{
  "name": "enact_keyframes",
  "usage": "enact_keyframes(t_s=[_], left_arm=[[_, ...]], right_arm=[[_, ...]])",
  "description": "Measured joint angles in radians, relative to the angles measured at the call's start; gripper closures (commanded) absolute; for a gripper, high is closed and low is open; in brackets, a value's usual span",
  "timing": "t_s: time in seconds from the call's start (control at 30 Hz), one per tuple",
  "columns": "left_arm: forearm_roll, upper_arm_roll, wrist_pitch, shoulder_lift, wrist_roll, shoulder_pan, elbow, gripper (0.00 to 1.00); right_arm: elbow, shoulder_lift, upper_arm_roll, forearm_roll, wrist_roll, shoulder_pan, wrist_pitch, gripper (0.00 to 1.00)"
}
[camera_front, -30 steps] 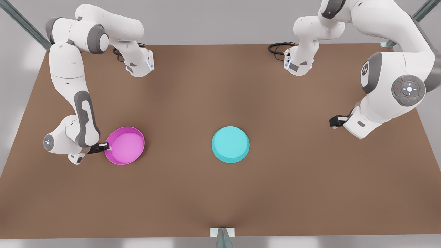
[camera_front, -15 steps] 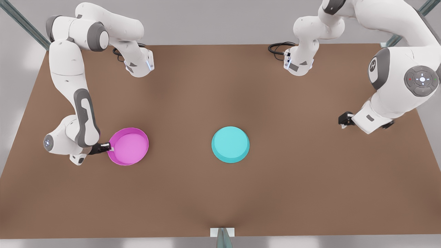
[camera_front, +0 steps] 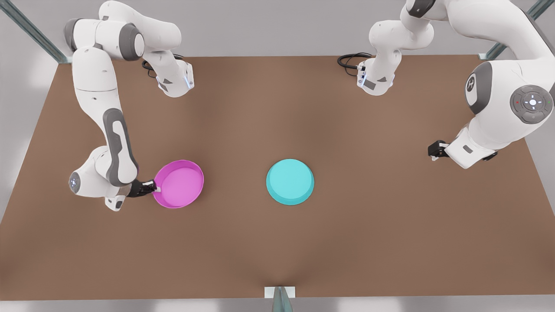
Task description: Flip the blue plate over with the left arm, and stack the pink plate on top of the blue plate with the right arm
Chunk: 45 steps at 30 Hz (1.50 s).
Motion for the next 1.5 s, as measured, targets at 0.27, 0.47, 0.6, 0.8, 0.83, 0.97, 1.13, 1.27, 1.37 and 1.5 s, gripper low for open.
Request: enact_keyframes(t_s=[0.27, 0.47, 0.6, 0.8, 0.83, 0.97, 1.13, 1.27, 1.37, 1.5], left_arm=[[0.0, 0.006, 0.004, 0.002, -0.002, 0.0, 0.0, 0.0], [0.0, 0.013, 0.003, 0.002, -0.002, 0.0, 0.0, 0.0], [0.0, 0.014, 0.007, 0.002, -0.002, 0.0, 0.0, 0.0], [0.0, 0.021, 0.007, 0.003, -0.001, -0.003, -0.002, 0.0], [0.0, 0.028, 0.008, 0.003, 0.0, 0.003, -0.002, 0.0], [-0.001, 0.036, 0.006, 0.008, 0.0, 0.0, -0.002, 0.0], [-0.002, 0.04, 0.006, 0.014, -0.002, 0.001, -0.002, 0.0], [-0.002, 0.046, 0.005, 0.019, -0.002, 0.0, -0.002, 0.0], [-0.002, 0.048, 0.007, 0.02, -0.002, 0.001, -0.002, 0.0], [-0.002, 0.056, 0.009, 0.021, -0.002, 0.003, -0.002, 0.0]], right_arm=[[0.0, -0.013, 0.003, 0.129, 0.151, 0.157, 0.019, 0.79], [-0.004, -0.05, 0.013, 0.146, 0.28, 0.225, 0.03, 0.79], [-0.005, -0.058, 0.017, 0.155, 0.348, 0.272, 0.052, 0.79], [0.001, -0.057, 0.049, 0.22, 0.507, 0.373, 0.152, 0.79], [0.002, -0.056, 0.049, 0.223, 0.544, 0.402, 0.178, 0.79], [0.024, -0.057, 0.049, 0.26, 0.694, 0.508, 0.224, 0.79], [0.037, -0.039, 0.05, 0.261, 0.847, 0.626, 0.329, 0.79], [0.045, -0.005, 0.05, 0.269, 0.91, 0.688, 0.405, 0.79], [0.063, 0.008, 0.05, 0.267, 0.937, 0.697, 0.408, 0.79], [0.077, 0.01, 0.049, 0.26, 0.975, 0.697, 0.407, 0.59]])
